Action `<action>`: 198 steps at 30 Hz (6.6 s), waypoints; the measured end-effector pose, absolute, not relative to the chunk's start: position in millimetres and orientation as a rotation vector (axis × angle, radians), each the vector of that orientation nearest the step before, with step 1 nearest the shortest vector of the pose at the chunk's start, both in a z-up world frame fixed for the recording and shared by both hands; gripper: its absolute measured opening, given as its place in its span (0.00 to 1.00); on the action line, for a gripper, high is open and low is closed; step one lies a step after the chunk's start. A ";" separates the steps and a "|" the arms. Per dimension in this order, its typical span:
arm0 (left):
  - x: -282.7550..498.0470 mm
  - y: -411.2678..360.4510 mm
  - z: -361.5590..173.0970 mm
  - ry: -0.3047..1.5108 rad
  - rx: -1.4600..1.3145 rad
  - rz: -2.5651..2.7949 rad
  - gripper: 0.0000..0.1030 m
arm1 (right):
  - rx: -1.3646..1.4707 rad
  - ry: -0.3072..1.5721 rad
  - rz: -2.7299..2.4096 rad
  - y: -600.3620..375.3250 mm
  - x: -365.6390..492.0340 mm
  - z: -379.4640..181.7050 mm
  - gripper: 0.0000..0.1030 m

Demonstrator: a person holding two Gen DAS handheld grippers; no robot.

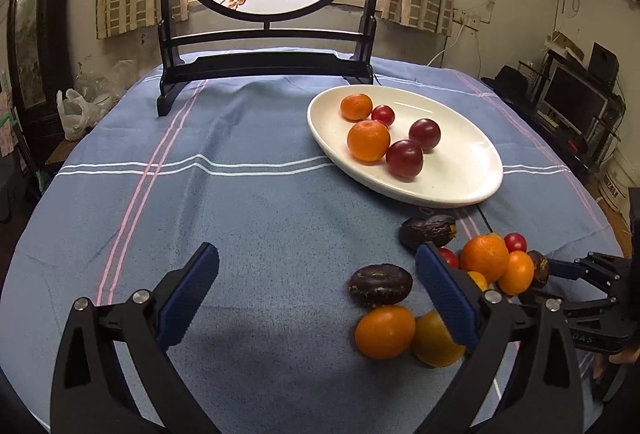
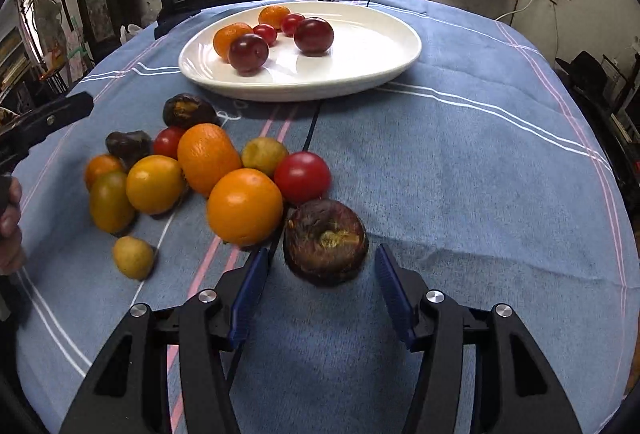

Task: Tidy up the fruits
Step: 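Grasp the brown dried fruit with the right tool while the left tool grasps a small orange, then place brown fruit and small orange on the white plate while both tools open, then grasp the small yellow fruit with the right tool while the left tool grasps a dark brown fruit, then lower yellow fruit and dark brown fruit onto the plate while both tools open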

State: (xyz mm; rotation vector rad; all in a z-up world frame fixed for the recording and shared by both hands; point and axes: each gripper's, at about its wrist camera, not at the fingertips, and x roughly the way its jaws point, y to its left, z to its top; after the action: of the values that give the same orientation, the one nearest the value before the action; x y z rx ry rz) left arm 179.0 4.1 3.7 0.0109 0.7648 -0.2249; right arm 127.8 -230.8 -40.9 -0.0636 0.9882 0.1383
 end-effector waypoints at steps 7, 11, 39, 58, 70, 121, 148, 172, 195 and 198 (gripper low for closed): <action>170.6 -6.9 7.8 0.744 0.078 -0.290 0.94 | -0.074 0.931 0.172 -231.8 128.1 -40.9 0.40; 171.9 -11.8 0.9 0.789 0.071 -0.354 0.94 | -0.014 0.927 0.211 -241.5 129.4 -40.9 0.40; 170.7 -25.5 -38.0 0.994 0.153 -0.483 0.59 | 0.000 0.903 0.201 -245.2 122.9 -36.3 0.40; 153.5 -56.0 68.0 0.681 0.175 -0.474 0.34 | 0.064 0.755 0.219 -255.4 121.9 34.2 0.40; 266.9 -71.0 40.2 0.796 0.070 -0.297 0.34 | 0.018 0.777 0.244 -231.3 205.7 33.9 0.40; 197.1 1.8 -7.7 0.869 -0.076 -0.248 0.86 | -0.138 0.973 0.412 -142.2 96.9 -28.4 0.27; 188.9 -27.5 -18.9 0.944 -0.006 -0.346 0.38 | -0.009 0.896 0.244 -229.4 103.4 -4.9 0.27; 308.3 -77.2 21.3 0.870 -0.013 -0.239 0.38 | 0.004 0.819 0.225 -226.0 236.1 10.7 0.28; 222.3 -33.5 22.9 0.815 -0.149 -0.172 0.91 | 0.132 0.837 0.182 -273.5 172.9 -5.2 0.62; 209.2 -26.4 16.9 0.833 -0.177 -0.182 0.91 | 0.146 0.845 0.193 -274.9 160.6 -7.0 0.62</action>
State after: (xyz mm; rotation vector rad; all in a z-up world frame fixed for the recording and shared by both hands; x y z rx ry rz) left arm 209.2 -26.4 16.9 -0.1770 0.8334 -0.1817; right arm 160.6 -274.9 -7.0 0.1460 0.8455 0.1931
